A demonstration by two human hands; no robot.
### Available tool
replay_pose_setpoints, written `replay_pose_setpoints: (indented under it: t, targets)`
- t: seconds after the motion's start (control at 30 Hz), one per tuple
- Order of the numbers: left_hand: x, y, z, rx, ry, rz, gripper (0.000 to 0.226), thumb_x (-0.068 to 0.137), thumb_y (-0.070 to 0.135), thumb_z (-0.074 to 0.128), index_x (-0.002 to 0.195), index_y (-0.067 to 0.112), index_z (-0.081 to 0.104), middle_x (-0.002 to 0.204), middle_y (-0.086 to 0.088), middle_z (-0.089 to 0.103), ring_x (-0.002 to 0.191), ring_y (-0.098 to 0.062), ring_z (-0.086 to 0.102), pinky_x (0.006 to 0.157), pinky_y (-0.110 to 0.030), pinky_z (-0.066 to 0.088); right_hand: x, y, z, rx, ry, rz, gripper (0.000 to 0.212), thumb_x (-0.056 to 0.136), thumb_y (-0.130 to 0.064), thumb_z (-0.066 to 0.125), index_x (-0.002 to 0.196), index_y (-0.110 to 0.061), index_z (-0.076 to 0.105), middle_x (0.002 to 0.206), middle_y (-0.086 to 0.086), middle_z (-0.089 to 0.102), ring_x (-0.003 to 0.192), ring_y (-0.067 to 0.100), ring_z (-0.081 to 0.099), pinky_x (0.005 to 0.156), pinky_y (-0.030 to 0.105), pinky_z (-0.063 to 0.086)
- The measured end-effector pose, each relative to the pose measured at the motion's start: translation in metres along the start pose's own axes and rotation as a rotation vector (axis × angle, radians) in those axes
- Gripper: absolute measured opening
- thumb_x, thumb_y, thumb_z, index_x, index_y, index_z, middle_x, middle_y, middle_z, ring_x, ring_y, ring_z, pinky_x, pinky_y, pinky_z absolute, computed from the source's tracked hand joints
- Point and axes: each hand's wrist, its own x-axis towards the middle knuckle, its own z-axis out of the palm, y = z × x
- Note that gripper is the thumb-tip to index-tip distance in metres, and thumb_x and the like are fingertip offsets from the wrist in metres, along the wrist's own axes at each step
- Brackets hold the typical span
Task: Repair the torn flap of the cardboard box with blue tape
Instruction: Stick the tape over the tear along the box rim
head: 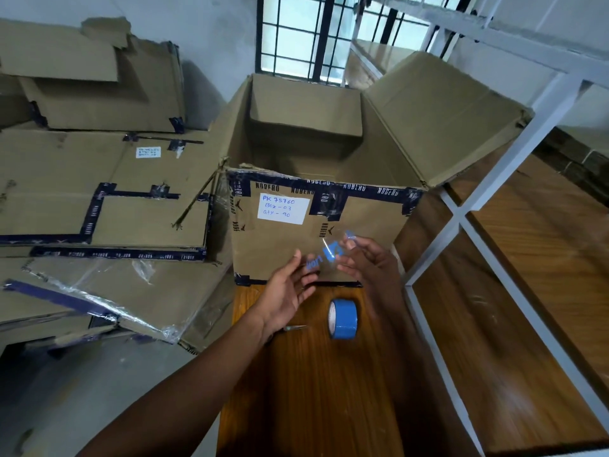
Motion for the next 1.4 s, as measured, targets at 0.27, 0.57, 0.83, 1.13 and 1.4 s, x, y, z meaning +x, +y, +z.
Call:
replay_pose_setpoints:
  t: [0.27,0.57,0.83,1.13,1.4]
  targets:
    - [-0.008,0.011,-0.012,-0.043,0.024,0.123,0.031,0.090,0.014,0.073,0.121,0.009,0.074,0.093,-0.001,0.074,0.084,-0.011,0.067,0.073,-0.021,0.061,-0.002,0.008,0.004,0.017,0.019,0.016,0.030,0.104,-0.017,0.063,0.131,-0.004,0.068,0.121,0.011,0.078,0.106,0.028,0.078,0.085,0.035,0.066]
    - [-0.016,0.025,-0.013,-0.055,0.054,0.153,0.044,0.090,0.035,0.074,0.127,0.011,0.069,0.108,-0.009,0.075,0.096,-0.018,0.071,0.087,-0.031,0.065,-0.003,-0.004,0.012,0.089,-0.017,0.048,0.026,0.105,-0.013,0.060,0.130,-0.015,0.068,0.117,0.001,0.080,0.109,0.022,0.077,0.088,0.034,0.065]
    - [-0.033,0.020,0.010,-0.121,-0.079,0.062,0.049,0.096,0.040,0.066,0.137,0.018,0.056,0.138,-0.020,0.072,0.127,-0.030,0.068,0.105,-0.040,0.056,-0.015,-0.018,0.022,0.113,-0.072,0.044,0.027,0.104,-0.015,0.062,0.130,-0.010,0.068,0.118,0.002,0.080,0.108,0.022,0.077,0.089,0.032,0.064]
    - [-0.041,0.027,-0.004,-0.137,0.062,0.195,0.058,0.096,0.001,0.071,0.149,0.018,0.056,0.106,-0.015,0.081,0.086,-0.017,0.076,0.082,-0.029,0.067,-0.031,-0.025,0.026,0.084,-0.074,0.032,0.024,0.105,-0.013,0.060,0.126,-0.021,0.070,0.122,0.000,0.079,0.116,0.019,0.075,0.088,0.029,0.063]
    - [-0.070,0.050,0.003,0.154,0.162,0.412,0.051,0.099,0.003,0.072,0.140,0.029,0.057,0.098,-0.015,0.082,0.082,-0.016,0.071,0.078,-0.028,0.062,-0.033,-0.024,0.025,-0.150,-0.126,-0.025,0.039,0.109,-0.017,0.056,0.148,-0.018,0.060,0.133,-0.003,0.074,0.121,0.012,0.071,0.090,0.030,0.063]
